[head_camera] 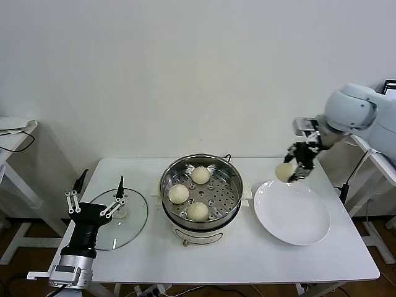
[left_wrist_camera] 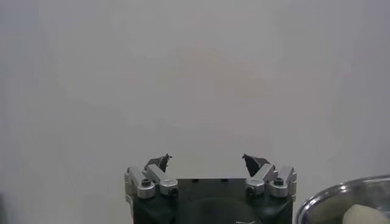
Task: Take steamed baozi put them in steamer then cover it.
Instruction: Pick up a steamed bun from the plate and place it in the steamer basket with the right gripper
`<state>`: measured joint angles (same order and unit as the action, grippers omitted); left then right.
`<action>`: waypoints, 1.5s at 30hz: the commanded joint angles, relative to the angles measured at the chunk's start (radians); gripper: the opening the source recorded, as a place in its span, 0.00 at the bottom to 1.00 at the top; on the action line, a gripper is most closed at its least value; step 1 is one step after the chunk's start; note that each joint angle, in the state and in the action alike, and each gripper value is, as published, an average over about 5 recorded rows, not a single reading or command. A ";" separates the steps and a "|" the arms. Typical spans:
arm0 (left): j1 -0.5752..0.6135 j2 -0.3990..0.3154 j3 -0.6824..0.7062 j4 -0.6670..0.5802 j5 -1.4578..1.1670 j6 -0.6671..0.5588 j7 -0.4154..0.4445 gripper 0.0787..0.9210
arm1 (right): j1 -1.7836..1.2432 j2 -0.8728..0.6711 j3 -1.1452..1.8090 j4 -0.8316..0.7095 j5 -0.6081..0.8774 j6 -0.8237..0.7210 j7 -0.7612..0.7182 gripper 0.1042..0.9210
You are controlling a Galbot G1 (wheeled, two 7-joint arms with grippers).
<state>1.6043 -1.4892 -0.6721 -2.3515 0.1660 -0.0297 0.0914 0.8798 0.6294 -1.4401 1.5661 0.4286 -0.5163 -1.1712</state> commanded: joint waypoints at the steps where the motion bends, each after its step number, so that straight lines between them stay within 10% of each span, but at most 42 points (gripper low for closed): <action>1: -0.003 0.001 -0.003 -0.007 -0.010 0.003 0.000 0.88 | 0.143 0.231 -0.113 0.089 0.234 -0.181 0.091 0.63; 17: -0.012 0.001 -0.061 0.008 -0.036 0.009 0.006 0.88 | -0.158 0.487 0.029 -0.136 0.104 -0.180 0.086 0.63; 45: -0.023 0.005 -0.091 0.041 -0.045 0.011 0.012 0.88 | -0.371 0.508 0.128 -0.284 -0.064 -0.154 0.053 0.63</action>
<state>1.5805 -1.4849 -0.7607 -2.3113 0.1209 -0.0180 0.1027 0.5526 1.1234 -1.3302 1.3069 0.3946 -0.6686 -1.1171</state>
